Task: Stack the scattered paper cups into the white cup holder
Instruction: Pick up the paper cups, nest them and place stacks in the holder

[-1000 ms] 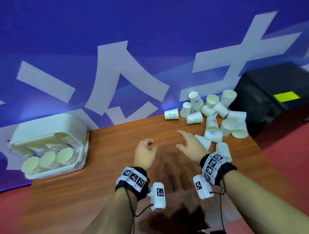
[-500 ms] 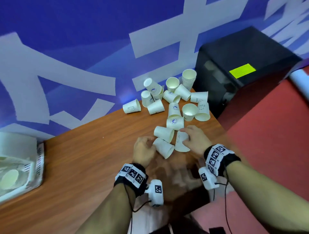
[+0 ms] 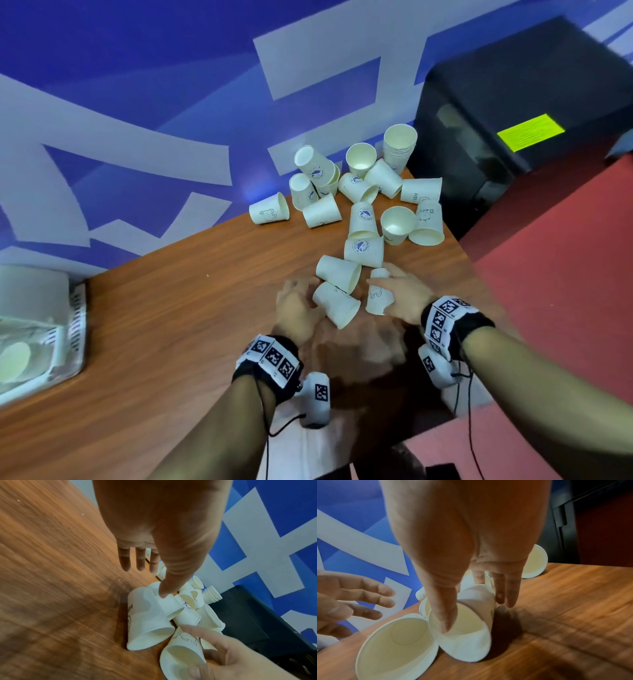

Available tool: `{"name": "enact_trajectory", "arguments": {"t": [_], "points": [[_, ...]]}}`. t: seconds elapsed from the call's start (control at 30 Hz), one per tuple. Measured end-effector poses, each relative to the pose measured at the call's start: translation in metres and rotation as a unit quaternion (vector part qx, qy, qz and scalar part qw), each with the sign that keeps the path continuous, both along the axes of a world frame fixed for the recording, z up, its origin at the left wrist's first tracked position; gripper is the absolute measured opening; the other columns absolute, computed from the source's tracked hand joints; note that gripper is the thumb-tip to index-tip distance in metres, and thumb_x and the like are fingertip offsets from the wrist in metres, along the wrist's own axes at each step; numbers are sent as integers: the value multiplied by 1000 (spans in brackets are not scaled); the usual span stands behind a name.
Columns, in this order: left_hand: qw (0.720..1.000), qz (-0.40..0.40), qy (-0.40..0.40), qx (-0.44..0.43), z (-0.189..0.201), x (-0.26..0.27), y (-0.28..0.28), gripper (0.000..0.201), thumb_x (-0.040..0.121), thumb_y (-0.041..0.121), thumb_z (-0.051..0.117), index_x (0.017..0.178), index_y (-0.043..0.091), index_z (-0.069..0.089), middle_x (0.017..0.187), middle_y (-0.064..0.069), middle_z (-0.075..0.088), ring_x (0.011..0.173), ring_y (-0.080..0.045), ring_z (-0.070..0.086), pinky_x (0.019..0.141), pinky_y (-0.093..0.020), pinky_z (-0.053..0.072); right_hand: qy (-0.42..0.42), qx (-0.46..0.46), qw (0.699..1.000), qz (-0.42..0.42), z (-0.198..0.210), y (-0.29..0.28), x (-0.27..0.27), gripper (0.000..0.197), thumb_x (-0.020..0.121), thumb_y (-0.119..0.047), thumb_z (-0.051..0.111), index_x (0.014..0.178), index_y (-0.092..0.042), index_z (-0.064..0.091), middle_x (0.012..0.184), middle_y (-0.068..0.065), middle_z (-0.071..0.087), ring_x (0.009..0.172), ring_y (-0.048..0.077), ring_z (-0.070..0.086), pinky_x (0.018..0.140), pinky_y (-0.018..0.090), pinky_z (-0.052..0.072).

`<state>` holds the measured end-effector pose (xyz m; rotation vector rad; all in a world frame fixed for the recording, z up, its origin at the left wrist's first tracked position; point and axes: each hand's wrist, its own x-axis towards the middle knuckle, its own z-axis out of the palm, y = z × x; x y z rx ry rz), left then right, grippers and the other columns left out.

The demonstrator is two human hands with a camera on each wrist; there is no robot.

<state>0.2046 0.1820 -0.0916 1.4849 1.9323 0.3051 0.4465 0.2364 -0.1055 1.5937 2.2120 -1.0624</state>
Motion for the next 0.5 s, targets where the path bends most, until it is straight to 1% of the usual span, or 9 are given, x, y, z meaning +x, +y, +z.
{"name": "enact_trajectory", "arguments": {"t": [0.07, 0.13, 0.17, 0.23, 0.3, 0.37, 0.4, 0.43, 0.5], "points": [[1000, -20, 2, -9, 0, 2, 0, 53, 72, 35, 74, 123, 38, 56, 117, 11, 46, 107, -14, 41, 89, -27, 33, 9, -13, 1000, -10, 1, 3, -1, 76, 77, -33, 72, 144, -40, 37, 152, -6, 20, 127, 24, 41, 107, 40, 40], [998, -52, 31, -2, 0, 3, 2, 57, 71, 39, 73, 125, 41, 54, 121, 13, 45, 109, -15, 40, 93, -30, 36, 29, -25, 998, -53, 7, 7, -2, 73, 78, -43, 71, 143, -37, 38, 143, -2, 29, 122, 21, 46, 103, 37, 42], [997, -63, 44, 0, -1, 4, 4, 59, 72, 37, 72, 127, 42, 52, 125, 13, 44, 113, -16, 39, 95, -32, 36, 45, -30, 995, -82, 9, 9, -1, 70, 79, -47, 70, 141, -37, 40, 137, 0, 35, 119, 21, 49, 99, 35, 43], [994, -84, 67, 0, 1, 8, 7, 62, 72, 24, 69, 130, 40, 51, 132, 12, 41, 121, -16, 35, 99, -36, 36, 74, -31, 986, -146, 14, 13, 1, 59, 80, -54, 66, 133, -36, 48, 123, 2, 47, 115, 22, 51, 91, 35, 42], [987, -128, 93, 8, 3, 14, 9, 67, 71, 17, 66, 133, 37, 50, 136, 12, 39, 127, -15, 31, 99, -34, 33, 125, -39, 968, -216, 17, 14, 4, 58, 80, -59, 63, 130, -32, 54, 120, -1, 57, 113, 20, 54, 93, 36, 43], [977, -173, 123, 15, 4, 23, 10, 70, 71, 13, 64, 134, 37, 47, 138, 11, 35, 130, -14, 27, 94, -31, 27, 182, -48, 940, -283, 16, 15, 7, 58, 77, -62, 63, 126, -30, 58, 118, -7, 63, 110, 16, 58, 96, 37, 46], [973, -190, 130, 17, 4, 28, 10, 71, 71, 10, 62, 135, 37, 45, 139, 9, 34, 131, -14, 26, 92, -31, 26, 203, -54, 927, -312, 15, 15, 8, 60, 75, -65, 63, 124, -29, 60, 116, -8, 64, 107, 15, 60, 96, 37, 47], [969, -205, 135, 18, 3, 32, 9, 73, 71, 8, 61, 136, 37, 44, 141, 8, 33, 132, -15, 26, 92, -32, 27, 223, -59, 914, -334, 15, 15, 9, 60, 74, -66, 61, 121, -28, 61, 114, -9, 65, 105, 15, 61, 93, 36, 49], [960, -236, 149, 16, 1, 37, 9, 76, 71, 6, 61, 138, 36, 42, 145, 5, 29, 134, -16, 23, 95, -35, 30, 259, -66, 890, -368, 16, 13, 10, 43, 85, -59, 57, 112, -26, 64, 106, -7, 68, 98, 17, 64, 78, 33, 53]]}}
